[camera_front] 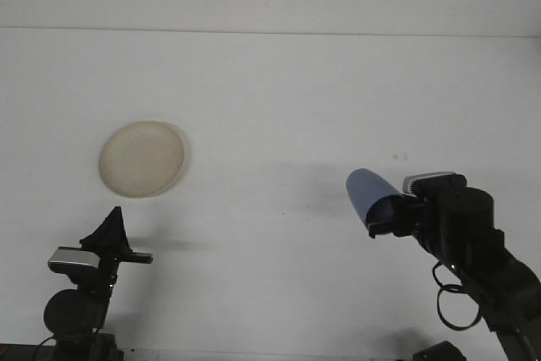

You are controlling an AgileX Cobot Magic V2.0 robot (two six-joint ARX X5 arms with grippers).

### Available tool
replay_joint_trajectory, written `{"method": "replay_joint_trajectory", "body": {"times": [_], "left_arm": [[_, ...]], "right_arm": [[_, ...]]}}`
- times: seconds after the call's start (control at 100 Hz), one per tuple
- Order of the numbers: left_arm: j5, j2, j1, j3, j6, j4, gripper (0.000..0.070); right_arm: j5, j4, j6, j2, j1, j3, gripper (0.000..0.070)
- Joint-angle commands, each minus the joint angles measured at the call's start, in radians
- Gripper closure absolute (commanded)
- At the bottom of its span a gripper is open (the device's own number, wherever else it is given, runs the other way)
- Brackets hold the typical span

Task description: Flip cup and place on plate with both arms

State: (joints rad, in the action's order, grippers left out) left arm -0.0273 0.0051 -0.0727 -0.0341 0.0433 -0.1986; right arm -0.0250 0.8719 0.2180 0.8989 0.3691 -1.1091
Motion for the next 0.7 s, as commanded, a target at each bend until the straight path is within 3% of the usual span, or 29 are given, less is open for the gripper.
{"method": "replay_joint_trajectory", "body": {"times": [0.0, 0.27, 0.69], "left_arm": [[-0.001, -0.002, 0.000, 0.020, 0.002, -0.012, 0.0689], [-0.001, -0.002, 0.000, 0.020, 0.002, -0.012, 0.0689], [-0.001, -0.002, 0.000, 0.020, 0.002, -0.012, 0.0689]], "right_arm": [[-0.002, 0.044, 0.029, 0.068, 0.038, -0.065, 0.0700], [-0.001, 0.196, 0.007, 0.368, 0.189, -0.275, 0.0700], [-0.002, 0.361, -0.097, 0.735, 0.317, -0.497, 0.0700]]}}
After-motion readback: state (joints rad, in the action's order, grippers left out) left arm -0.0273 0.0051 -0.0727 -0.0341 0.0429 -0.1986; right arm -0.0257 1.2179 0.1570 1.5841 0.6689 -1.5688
